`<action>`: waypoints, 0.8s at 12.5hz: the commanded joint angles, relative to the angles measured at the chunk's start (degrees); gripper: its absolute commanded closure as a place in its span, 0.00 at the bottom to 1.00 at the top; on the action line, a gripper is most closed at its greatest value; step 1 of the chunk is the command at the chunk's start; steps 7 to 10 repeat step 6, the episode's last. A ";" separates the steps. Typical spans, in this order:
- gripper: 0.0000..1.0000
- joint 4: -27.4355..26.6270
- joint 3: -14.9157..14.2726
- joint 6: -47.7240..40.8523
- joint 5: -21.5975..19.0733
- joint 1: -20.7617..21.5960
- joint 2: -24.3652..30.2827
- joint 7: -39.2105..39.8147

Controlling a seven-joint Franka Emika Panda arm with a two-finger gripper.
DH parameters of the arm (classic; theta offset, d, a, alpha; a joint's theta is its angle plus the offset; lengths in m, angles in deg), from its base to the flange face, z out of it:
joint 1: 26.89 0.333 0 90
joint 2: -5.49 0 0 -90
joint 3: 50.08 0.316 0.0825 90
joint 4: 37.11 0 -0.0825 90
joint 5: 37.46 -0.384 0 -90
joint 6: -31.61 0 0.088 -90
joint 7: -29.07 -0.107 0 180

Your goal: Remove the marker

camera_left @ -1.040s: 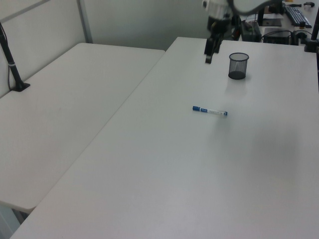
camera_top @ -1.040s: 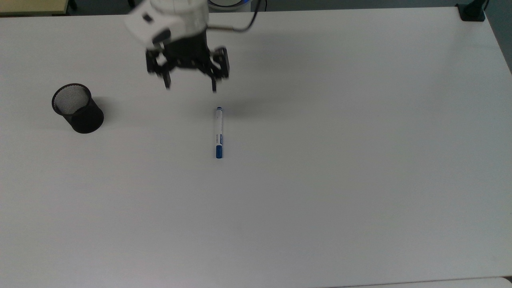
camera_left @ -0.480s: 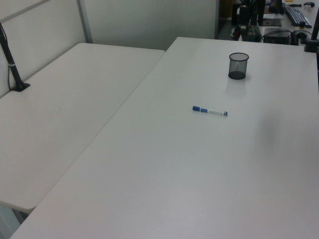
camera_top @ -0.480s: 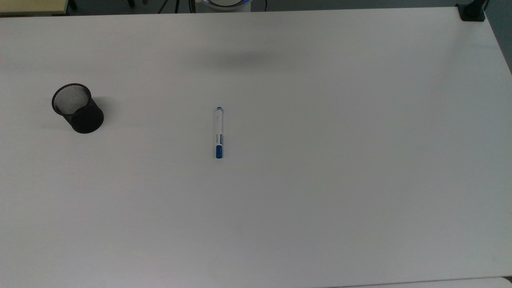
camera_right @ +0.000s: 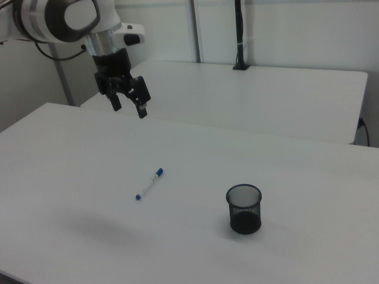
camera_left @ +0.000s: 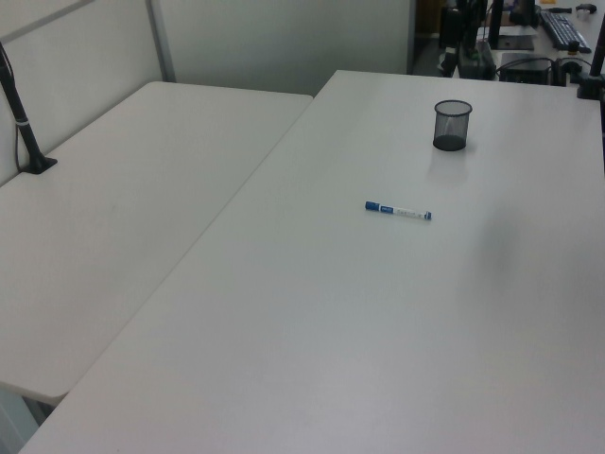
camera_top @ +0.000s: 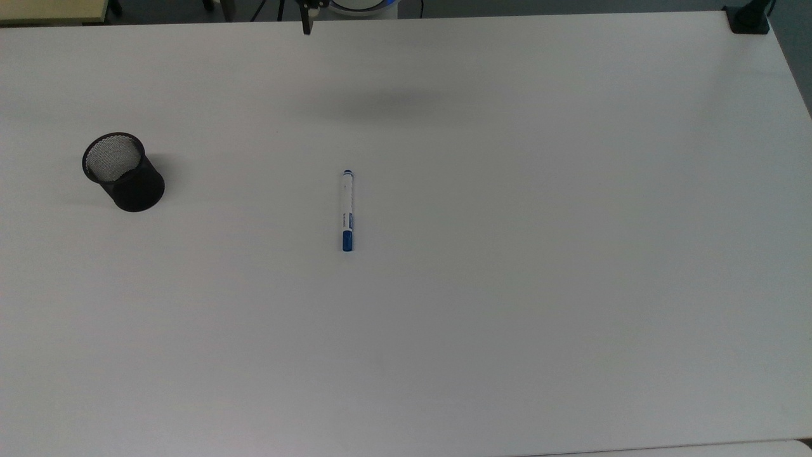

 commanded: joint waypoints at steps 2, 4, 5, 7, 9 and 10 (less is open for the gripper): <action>0.00 -0.61 -5.00 2.26 0.06 5.29 -1.83 2.11; 0.00 -0.61 -4.92 2.17 0.06 5.29 -1.83 1.94; 0.00 -0.61 -4.74 1.91 0.06 5.37 -1.74 1.76; 0.00 -0.61 -4.74 1.82 0.06 5.29 -1.74 1.85; 0.00 -0.61 -4.74 1.82 0.06 5.29 -1.74 1.85; 0.00 -0.61 -4.74 1.82 0.06 5.29 -1.74 1.85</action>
